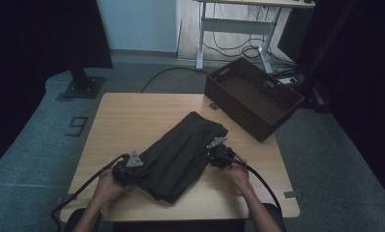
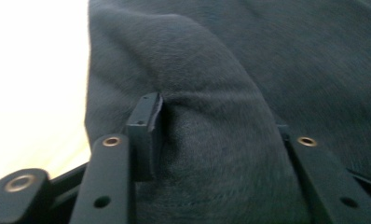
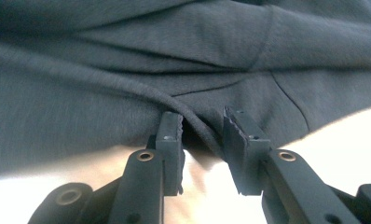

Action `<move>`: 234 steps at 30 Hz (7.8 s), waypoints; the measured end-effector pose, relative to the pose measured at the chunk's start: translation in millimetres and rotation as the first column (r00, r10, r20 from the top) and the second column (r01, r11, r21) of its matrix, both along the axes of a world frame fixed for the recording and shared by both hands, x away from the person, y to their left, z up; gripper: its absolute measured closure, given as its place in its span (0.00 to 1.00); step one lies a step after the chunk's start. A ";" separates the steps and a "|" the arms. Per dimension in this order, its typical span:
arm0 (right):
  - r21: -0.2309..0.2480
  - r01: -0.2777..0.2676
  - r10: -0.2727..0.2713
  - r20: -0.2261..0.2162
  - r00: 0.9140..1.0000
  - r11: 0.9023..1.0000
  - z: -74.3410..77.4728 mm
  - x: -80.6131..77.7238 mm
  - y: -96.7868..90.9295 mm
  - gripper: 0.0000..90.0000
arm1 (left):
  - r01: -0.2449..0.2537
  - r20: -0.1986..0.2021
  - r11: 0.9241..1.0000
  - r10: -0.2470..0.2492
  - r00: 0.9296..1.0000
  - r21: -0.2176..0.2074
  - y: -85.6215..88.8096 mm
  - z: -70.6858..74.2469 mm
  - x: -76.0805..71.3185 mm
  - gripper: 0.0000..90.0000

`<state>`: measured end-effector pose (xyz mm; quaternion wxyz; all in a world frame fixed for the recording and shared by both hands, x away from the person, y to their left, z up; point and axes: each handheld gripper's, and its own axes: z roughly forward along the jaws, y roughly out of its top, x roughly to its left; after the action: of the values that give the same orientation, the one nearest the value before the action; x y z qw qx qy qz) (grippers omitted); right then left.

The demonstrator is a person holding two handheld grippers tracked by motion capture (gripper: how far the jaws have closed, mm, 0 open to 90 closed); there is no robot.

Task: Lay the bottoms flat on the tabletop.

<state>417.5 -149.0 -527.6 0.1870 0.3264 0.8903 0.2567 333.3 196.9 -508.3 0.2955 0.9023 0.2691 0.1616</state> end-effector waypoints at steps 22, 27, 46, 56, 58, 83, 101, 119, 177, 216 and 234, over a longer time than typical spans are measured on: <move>0.185 0.026 -0.014 -0.068 0.998 0.982 16.9 -29.8 -3.0 0.27 | -0.171 0.095 0.980 0.180 0.979 -0.101 22.7 44.5 57.1 0.17; 0.116 -0.007 0.016 -0.077 0.997 0.993 -2.1 -36.7 14.3 0.28 | -0.172 0.103 0.980 0.182 0.978 -0.097 15.9 51.4 62.6 0.16; 0.062 0.144 -0.140 -0.065 0.988 0.988 -2.3 -30.6 -42.4 0.39 | -0.053 0.096 0.991 0.065 0.993 -0.125 -77.4 60.5 76.7 0.19; 0.067 0.154 -0.153 -0.012 0.988 0.986 31.3 -27.7 -49.1 0.46 | -0.029 0.054 0.984 0.039 0.998 -0.178 -108.1 53.0 83.8 0.24; 0.096 0.132 -0.131 -0.018 0.991 0.987 36.3 -25.5 -44.3 0.50 | -0.027 0.049 0.985 0.036 0.998 -0.169 -109.7 50.1 83.5 0.24; 0.152 0.048 -0.043 -0.032 0.999 0.987 38.5 -10.8 -14.8 0.55 | 0.060 -0.024 0.985 -0.065 0.998 -0.162 -134.0 14.2 74.9 0.28; 0.055 0.200 -0.196 -0.066 0.978 0.978 0.9 8.0 -34.8 0.46 | 0.099 -0.106 0.991 -0.108 0.988 -0.087 -145.2 -20.0 76.5 0.70; 0.125 0.189 -0.175 -0.114 0.978 0.974 -0.8 5.5 -40.3 0.68 | 0.031 0.064 0.992 -0.023 0.998 -0.123 -108.6 24.0 69.6 0.99; 0.076 0.177 -0.166 -0.141 0.976 0.981 4.5 9.9 -42.8 0.81 | -0.289 0.039 0.950 0.296 0.954 -0.118 -10.7 37.0 78.1 0.96; 0.037 0.208 -0.204 -0.091 0.975 0.977 16.0 9.6 -50.6 0.41 | -0.336 -0.067 0.942 0.334 0.940 -0.007 -8.3 5.1 104.6 0.51; 0.009 0.267 -0.266 -0.083 0.960 0.964 33.2 10.7 -78.9 0.94 | -0.491 -0.025 0.867 0.491 0.871 -0.087 76.7 43.8 108.2 0.78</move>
<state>428.2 -227.9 -494.4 0.1802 0.4554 0.8424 0.2249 441.5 273.6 -464.5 0.2853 0.7901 0.4968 0.2180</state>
